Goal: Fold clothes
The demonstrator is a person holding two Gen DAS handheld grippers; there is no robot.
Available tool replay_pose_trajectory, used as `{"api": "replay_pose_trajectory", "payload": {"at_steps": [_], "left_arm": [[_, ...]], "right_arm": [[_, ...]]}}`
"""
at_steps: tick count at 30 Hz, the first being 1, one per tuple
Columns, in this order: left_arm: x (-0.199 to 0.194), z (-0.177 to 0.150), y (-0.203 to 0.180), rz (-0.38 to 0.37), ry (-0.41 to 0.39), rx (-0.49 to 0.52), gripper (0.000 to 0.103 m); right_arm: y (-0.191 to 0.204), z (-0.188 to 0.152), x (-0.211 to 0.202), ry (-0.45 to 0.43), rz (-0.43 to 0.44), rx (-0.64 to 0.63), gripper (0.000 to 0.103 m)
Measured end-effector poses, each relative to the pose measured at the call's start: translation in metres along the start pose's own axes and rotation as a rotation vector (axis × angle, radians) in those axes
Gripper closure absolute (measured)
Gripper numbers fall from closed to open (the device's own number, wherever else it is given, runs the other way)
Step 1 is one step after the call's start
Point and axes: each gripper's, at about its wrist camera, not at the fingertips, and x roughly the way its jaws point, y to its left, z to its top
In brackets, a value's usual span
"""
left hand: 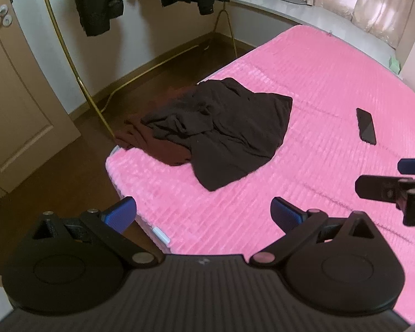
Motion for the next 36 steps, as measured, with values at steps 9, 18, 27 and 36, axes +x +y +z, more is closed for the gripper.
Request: {"api": "replay_pose_trajectory", "payload": {"at_steps": [9, 18, 27, 36], "left_arm": [[-0.002, 0.0, -0.008, -0.008, 0.007, -0.003, 0.001], [0.001, 0.001, -0.006, -0.042, 0.015, -0.005, 0.001], [0.001, -0.001, -0.007, -0.044, 0.012, -0.004, 0.001], [0.002, -0.004, -0.006, -0.041, 0.013, -0.002, 0.001]], "right_arm": [[0.002, -0.002, 0.002, -0.006, 0.003, 0.002, 0.001], [0.001, -0.001, 0.002, 0.001, 0.008, 0.006, 0.001], [-0.001, -0.002, 0.002, 0.001, 0.01, 0.007, 0.001], [-0.001, -0.004, 0.002, 0.004, 0.006, 0.006, 0.001]]}}
